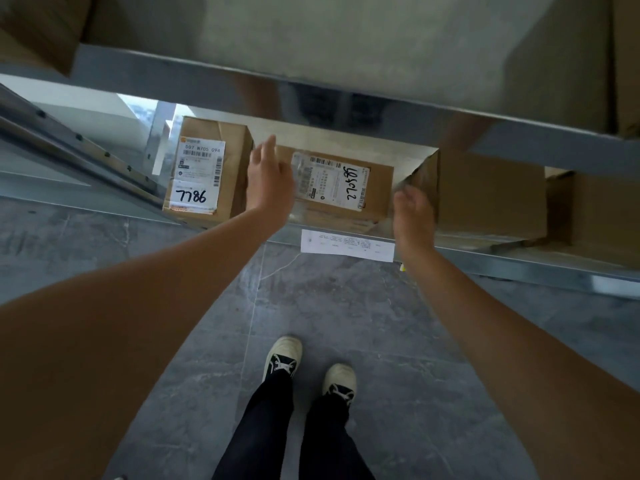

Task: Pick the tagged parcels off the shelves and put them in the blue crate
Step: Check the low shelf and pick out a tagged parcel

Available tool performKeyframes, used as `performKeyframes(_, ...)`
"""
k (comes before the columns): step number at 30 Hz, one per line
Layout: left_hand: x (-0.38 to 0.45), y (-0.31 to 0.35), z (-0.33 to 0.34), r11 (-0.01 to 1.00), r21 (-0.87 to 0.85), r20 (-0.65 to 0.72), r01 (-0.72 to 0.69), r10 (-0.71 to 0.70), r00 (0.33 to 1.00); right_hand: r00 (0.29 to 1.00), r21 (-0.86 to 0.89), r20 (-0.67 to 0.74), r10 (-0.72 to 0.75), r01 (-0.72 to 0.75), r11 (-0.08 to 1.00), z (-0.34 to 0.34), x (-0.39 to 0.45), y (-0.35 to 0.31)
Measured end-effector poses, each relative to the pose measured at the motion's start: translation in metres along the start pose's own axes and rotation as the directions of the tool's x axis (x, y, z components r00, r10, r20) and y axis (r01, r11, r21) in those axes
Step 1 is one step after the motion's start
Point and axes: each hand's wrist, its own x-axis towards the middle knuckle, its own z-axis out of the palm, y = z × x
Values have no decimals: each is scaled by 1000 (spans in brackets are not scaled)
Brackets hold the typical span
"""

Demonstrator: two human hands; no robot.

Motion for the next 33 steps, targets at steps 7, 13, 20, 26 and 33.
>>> performKeyframes(7,-61,59,70,931,-114,11,-346,349,937,878,-259,-384,-286,195,946,-90,29,30)
performKeyframes(13,-103,83,159,943,-283,324,172,-75,943,941,-288,-310,-137,44,957,-171,57,79)
performKeyframes(20,-118,103,199,830,-381,419,407,-237,877,987,-130,72,147,-137,982,-205,83,90)
performKeyframes(26,-122,99,188,803,-431,345,412,-275,897,961,37,117,251,-257,966,-202,84,89)
performKeyframes(33,-123,105,161,600,-619,307,506,-408,860,966,384,176,191,-246,890,-212,58,82)
